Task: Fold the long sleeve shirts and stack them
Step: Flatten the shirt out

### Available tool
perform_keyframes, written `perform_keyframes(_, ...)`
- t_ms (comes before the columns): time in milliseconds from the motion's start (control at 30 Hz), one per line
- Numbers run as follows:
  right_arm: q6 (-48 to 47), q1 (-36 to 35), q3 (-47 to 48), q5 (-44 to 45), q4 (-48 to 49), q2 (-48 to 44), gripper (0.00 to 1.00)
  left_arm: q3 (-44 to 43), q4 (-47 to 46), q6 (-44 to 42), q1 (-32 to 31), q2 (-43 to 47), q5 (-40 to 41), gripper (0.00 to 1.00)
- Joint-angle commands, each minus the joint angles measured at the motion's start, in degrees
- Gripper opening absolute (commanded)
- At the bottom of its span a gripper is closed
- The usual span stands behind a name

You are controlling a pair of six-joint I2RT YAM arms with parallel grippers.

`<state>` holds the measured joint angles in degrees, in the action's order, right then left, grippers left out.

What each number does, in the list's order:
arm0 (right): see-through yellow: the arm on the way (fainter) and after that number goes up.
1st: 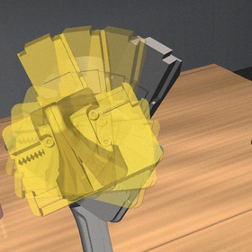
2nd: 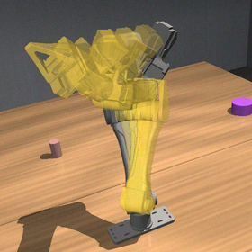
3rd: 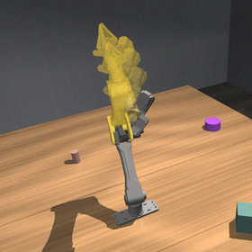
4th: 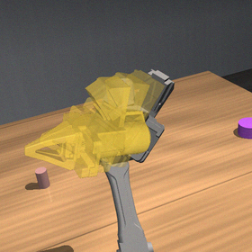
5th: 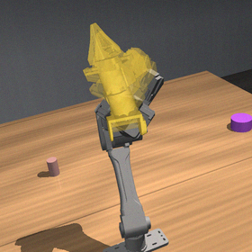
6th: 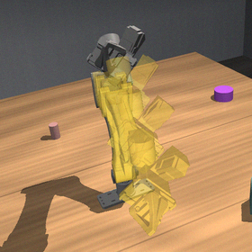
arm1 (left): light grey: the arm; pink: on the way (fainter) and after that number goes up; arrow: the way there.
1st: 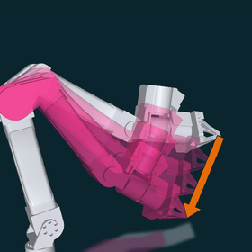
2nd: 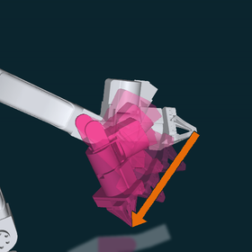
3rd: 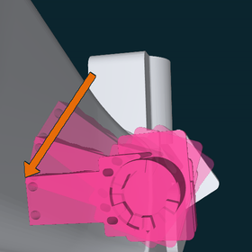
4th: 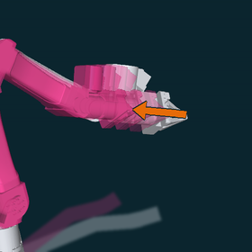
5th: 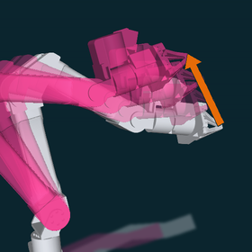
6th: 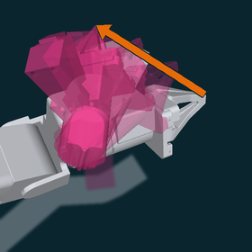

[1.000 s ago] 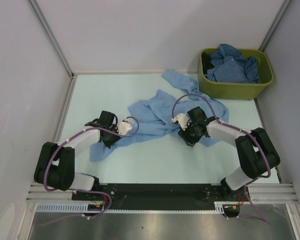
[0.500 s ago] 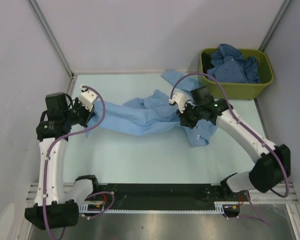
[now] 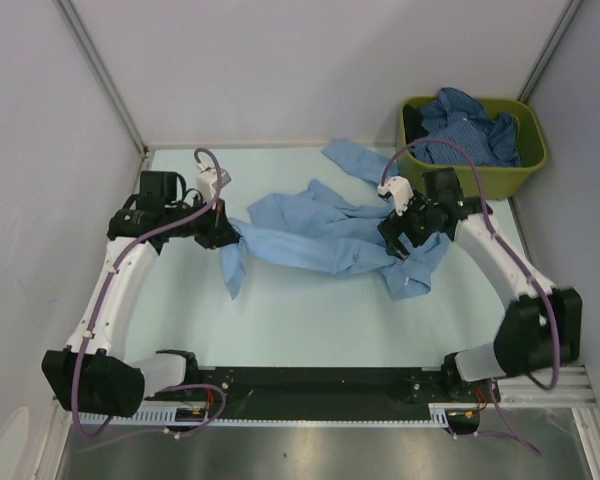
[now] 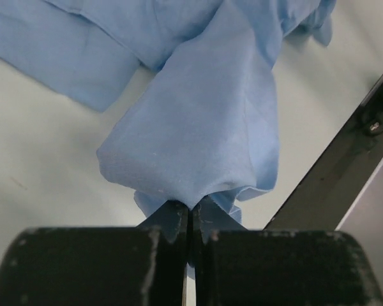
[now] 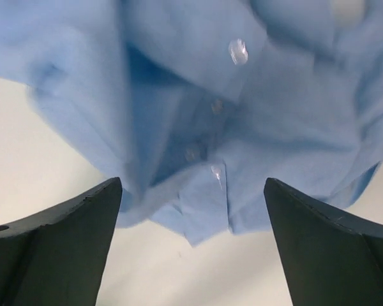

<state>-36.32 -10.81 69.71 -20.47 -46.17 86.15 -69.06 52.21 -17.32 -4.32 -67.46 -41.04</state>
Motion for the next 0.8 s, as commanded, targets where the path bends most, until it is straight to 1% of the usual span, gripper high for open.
perform_keyframes(0, 5.72, -8.24, -9.45, -3.89, 19.22, -18.97, 1.00, -2.92, -10.19, 18.97, -1.13, -2.31, 0.24, 0.00)
perform_keyframes(33, 6.08, -13.48, -11.60, -2.92, 22.06, -22.05, 1.00, -3.71, -10.37, 21.69, -1.13, -4.50, 2.60, 0.00)
perform_keyframes(67, 6.25, -15.89, -13.62, -2.30, 26.01, -25.56, 1.00, -5.54, -10.28, 23.11, -1.13, -5.65, 3.59, 0.00)
perform_keyframes(133, 5.99, -21.42, -17.84, 1.03, 29.19, -27.52, 1.00, -7.05, -10.28, 26.09, -1.05, -8.28, 5.44, 0.00)
perform_keyframes(167, 5.82, -26.41, -18.90, 3.31, 32.08, -27.53, 1.00, -8.19, -10.28, 26.46, -1.04, -8.74, 5.09, 0.00)
perform_keyframes(200, 4.95, -28.63, -19.52, 6.38, 32.72, -26.13, 0.99, -8.46, -10.46, 26.98, -0.87, -9.09, 5.00, 0.00)
perform_keyframes(267, 2.22, -31.98, -20.93, 8.77, 35.61, -23.41, 0.99, -8.38, -11.94, 29.18, 0.62, -9.09, 4.13, 0.00)
perform_keyframes(333, 1.86, -32.70, -20.41, 10.71, 37.81, -18.41, 0.98, -8.64, -12.30, 31.02, 3.07, -8.92, 3.16, 0.00)
perform_keyframes(400, 1.86, -33.14, -19.09, 11.41, 40.45, -13.67, 0.98, -9.16, -12.39, 32.52, 4.14, -8.74, 2.02, 0.00)
perform_keyframes(433, 1.95, -33.22, -18.48, 11.16, 41.33, -12.51, 0.98, -9.25, -12.48, 33.05, 6.23, -8.39, 1.93, 0.00)
perform_keyframes(467, 2.04, -33.40, -17.95, 11.15, 43.86, -11.54, 0.98, -9.51, -12.57, 33.40, 6.77, -7.78, 1.84, 0.00)
perform_keyframes(533, 1.25, -34.45, -17.77, 11.59, 45.64, -9.35, 0.97, -9.52, -12.92, 34.45, 7.74, -7.25, 1.58, 0.00)
perform_keyframes(567, 0.46, -34.72, -17.68, 12.03, 49.47, -8.72, 0.96, -9.60, -12.83, 34.46, 7.83, -7.07, 1.31, 0.00)
perform_keyframes(600, 0.37, -34.98, -17.51, 13.08, 50.82, -8.28, 0.92, -9.52, -12.92, 34.46, 7.83, -6.46, 1.22, 0.00)
perform_keyframes(667, 0.72, -34.98, -16.37, 14.48, 53.71, -6.88, 0.87, -9.17, -12.83, 34.64, 7.74, -5.93, 0.87, 0.00)
perform_keyframes(700, 0.72, -34.98, -15.93, 15.62, 54.25, -6.44, 0.83, -8.90, -12.92, 34.64, 7.83, -5.41, 0.78, 0.00)
perform_keyframes(767, 0.89, -34.98, -15.40, 15.81, 55.13, -5.73, 0.79, -8.38, -12.92, 34.99, 8.01, -5.05, 0.78, 0.00)
